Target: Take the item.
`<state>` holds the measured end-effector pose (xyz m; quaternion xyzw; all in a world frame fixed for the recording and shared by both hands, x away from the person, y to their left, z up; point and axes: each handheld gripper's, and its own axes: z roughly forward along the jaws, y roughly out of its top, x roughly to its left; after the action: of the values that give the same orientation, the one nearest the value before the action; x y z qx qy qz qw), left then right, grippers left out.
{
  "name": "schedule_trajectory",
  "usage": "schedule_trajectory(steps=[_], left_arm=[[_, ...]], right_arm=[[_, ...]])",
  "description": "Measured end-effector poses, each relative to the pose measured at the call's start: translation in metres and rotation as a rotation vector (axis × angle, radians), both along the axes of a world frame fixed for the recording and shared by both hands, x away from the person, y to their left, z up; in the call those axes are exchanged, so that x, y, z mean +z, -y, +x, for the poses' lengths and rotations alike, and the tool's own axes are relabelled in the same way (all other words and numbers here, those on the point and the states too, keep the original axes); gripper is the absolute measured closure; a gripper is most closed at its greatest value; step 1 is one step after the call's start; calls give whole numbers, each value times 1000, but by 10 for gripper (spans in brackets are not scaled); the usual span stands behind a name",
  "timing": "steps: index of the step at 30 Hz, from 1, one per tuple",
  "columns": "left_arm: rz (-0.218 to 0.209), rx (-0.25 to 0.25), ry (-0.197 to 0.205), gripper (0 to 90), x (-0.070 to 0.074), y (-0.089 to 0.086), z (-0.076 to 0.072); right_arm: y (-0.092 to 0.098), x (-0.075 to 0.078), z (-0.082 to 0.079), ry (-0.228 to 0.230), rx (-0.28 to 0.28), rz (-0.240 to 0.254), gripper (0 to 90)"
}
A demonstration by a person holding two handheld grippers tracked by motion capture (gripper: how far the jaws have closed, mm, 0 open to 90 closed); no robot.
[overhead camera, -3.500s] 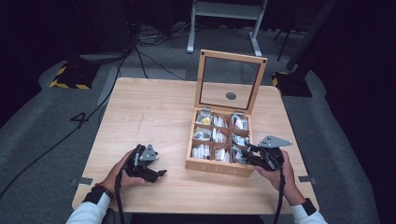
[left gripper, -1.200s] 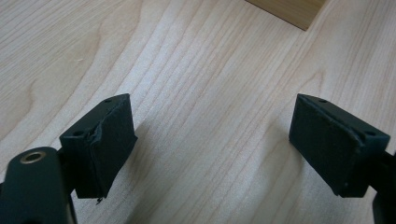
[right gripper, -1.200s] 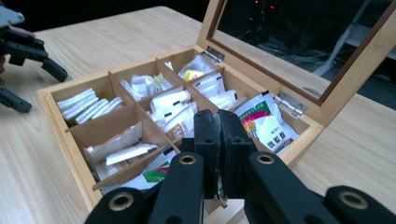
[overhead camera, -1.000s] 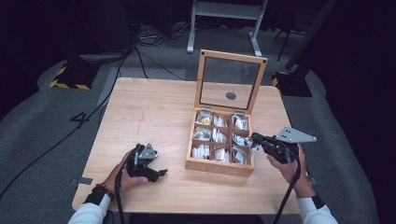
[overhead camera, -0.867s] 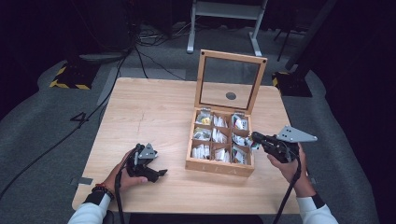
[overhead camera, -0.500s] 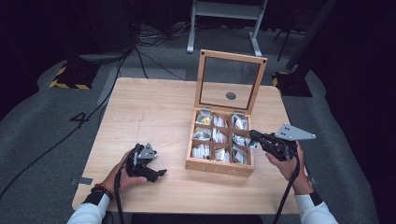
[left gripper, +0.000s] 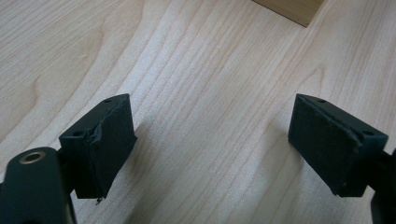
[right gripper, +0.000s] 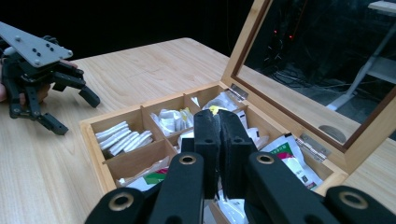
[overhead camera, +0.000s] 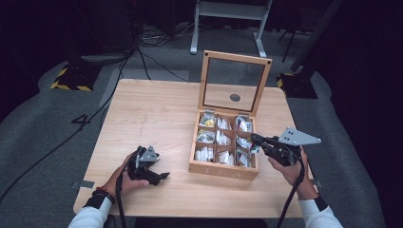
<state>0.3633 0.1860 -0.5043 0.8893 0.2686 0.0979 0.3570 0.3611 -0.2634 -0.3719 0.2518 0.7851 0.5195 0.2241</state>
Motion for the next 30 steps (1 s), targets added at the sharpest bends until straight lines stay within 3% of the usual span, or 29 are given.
schedule_trajectory(steps=[30], left_arm=[[1, 1, 0, 142, 0, -1, 0]], right_arm=[[-24, 0, -22, -9, 118, 0, 870]])
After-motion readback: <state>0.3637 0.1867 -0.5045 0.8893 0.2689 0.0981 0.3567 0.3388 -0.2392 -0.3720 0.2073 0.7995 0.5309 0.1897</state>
